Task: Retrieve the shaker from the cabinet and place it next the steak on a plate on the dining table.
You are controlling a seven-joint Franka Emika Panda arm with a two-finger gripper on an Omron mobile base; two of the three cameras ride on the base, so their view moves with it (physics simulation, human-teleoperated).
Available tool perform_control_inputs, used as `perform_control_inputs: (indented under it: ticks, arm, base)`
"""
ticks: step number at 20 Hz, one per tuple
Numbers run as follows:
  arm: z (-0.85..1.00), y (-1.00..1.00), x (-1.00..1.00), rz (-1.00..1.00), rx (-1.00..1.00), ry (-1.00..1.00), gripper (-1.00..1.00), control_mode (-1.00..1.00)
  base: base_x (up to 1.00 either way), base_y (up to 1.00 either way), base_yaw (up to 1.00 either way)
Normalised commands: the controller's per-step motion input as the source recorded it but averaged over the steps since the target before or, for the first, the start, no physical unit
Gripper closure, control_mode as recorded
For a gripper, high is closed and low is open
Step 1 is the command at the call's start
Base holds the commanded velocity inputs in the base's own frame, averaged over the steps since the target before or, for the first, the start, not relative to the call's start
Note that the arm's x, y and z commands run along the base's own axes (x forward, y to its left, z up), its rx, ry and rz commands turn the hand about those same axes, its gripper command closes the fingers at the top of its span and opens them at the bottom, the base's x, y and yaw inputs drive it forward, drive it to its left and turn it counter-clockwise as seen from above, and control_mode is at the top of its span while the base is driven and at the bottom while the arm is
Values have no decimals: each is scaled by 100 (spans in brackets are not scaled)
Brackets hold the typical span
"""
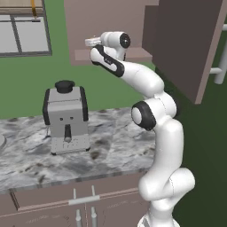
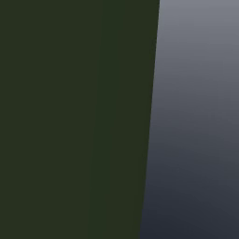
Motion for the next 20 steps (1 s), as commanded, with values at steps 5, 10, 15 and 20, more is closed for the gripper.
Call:
perform_control_inputs:
  ticks: [5,10,15,20]
  arm:
    - [-13,0,13,1,0,5,-100,-100]
    - [-8,0,11,1,1,2,-100,-100]
    - [0,8,8,1,0,0,-100,-100]
    - [0,2,8,1,0,0,-100,-100]
  base:
    - [0,0,0]
    - [0,0,0]
    - [0,0,0]
    - [0,0,0]
